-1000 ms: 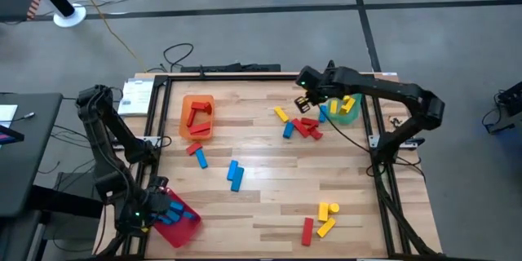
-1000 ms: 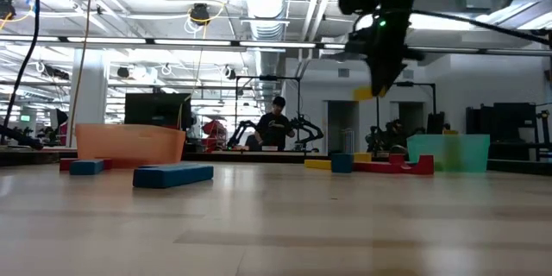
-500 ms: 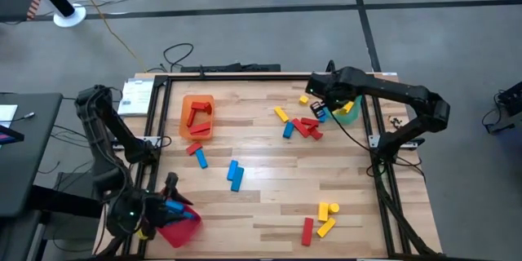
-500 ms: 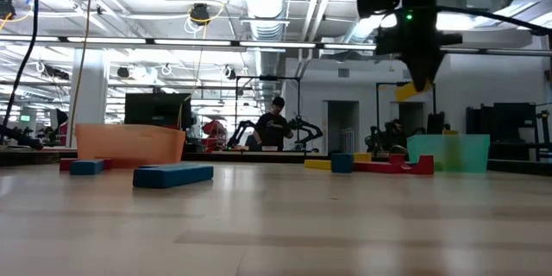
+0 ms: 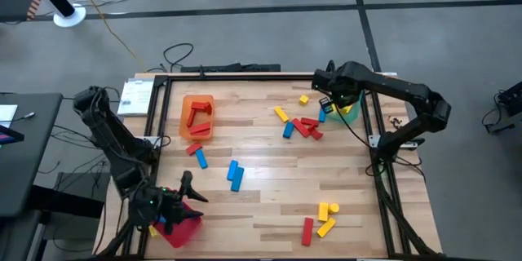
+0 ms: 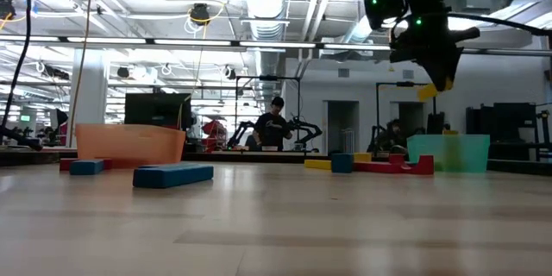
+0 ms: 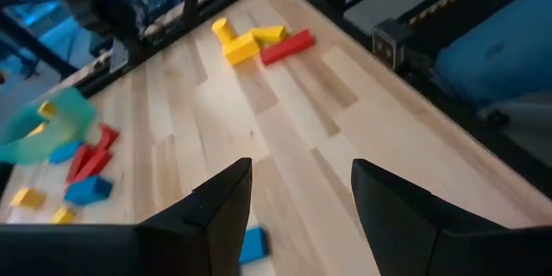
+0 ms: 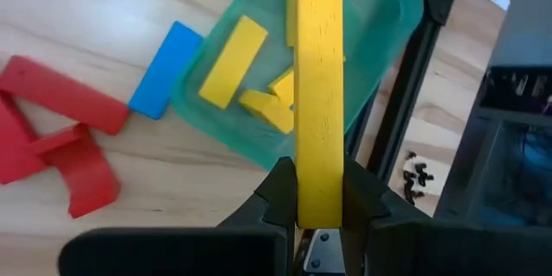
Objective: Sort blocks
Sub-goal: Put the yellow wooden block into the green bin
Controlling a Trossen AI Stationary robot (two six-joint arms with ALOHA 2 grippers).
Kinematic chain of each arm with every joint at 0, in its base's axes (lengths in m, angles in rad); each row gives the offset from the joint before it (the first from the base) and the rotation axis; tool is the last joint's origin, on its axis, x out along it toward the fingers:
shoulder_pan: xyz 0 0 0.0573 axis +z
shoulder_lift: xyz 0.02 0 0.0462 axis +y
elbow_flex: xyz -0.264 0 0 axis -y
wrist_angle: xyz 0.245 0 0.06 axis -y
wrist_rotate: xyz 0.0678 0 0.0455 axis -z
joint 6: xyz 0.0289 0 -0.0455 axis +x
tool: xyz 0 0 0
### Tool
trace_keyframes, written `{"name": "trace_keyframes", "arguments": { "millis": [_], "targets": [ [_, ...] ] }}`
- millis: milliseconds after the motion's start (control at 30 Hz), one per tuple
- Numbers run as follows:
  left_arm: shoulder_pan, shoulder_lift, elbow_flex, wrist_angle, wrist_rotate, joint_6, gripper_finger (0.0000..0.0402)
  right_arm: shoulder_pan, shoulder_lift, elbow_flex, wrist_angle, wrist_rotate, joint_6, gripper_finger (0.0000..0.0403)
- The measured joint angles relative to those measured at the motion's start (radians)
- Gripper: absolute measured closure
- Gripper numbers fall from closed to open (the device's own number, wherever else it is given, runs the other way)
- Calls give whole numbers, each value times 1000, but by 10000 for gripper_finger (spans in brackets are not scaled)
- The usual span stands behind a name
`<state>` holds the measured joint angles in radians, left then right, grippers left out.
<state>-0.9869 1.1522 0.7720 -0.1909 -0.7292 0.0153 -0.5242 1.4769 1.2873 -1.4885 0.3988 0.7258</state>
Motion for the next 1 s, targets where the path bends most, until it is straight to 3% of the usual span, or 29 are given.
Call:
{"name": "trace_keyframes", "arguments": {
  "millis": [233, 533, 1000],
  "targets": [
    [78, 0, -106, 269, 107, 120, 207, -103, 0, 0, 43, -1, -33, 343],
    [150, 0, -188, 430, 222, 138, 207, -178, 2, 0, 72, -14, -82, 343],
    [205, 19, -193, 478, 306, 167, 207, -259, 56, -142, 226, -60, -159, 343]
  ]
}}
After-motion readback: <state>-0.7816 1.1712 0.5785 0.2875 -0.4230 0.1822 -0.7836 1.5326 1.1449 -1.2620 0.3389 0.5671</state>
